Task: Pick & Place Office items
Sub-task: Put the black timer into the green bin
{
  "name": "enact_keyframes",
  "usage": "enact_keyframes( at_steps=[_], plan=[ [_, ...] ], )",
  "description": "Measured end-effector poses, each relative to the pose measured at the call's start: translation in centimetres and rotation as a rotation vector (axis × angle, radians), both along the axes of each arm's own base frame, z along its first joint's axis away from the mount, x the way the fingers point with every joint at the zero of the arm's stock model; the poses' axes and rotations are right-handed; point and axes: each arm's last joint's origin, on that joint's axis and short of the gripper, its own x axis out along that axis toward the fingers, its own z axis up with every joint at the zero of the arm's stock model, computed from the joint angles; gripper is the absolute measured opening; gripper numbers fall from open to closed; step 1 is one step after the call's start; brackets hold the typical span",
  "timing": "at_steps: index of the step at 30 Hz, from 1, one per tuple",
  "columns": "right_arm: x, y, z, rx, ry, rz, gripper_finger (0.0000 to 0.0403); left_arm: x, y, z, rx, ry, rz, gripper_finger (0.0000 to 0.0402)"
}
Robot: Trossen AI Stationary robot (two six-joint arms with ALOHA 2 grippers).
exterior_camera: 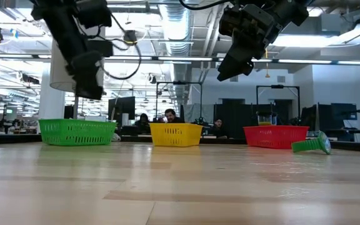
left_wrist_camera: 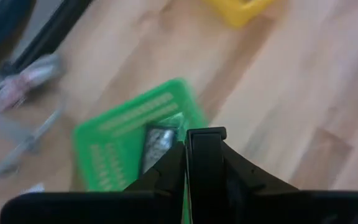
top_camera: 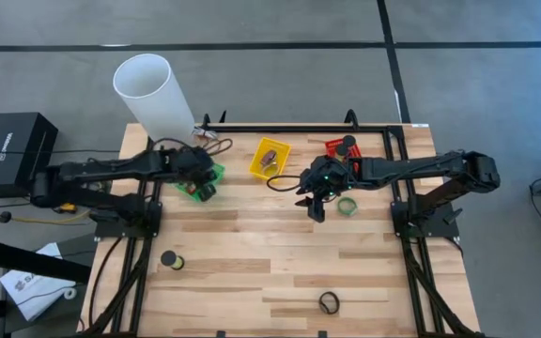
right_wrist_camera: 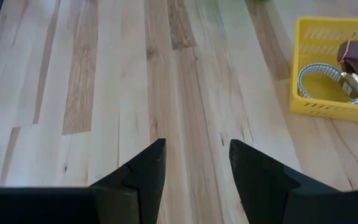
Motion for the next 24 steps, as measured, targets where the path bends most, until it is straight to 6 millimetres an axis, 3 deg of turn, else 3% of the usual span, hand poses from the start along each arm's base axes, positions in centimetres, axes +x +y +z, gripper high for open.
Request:
enact_keyframes(
  at_steps=[10, 24],
  plan=[
    [0.0, 0.1, 0.0, 0.0, -0.002, 0.003, 0.0169, -2.4, 0.9, -4.3, -0.084, 0.022, 0.232, 0.0059],
    [0.1, 0.2, 0.1, -0.001, -0.01, 0.007, 0.0169, -2.9, 0.7, -7.0, -0.091, -0.041, 0.23, 0.0072]
  ],
)
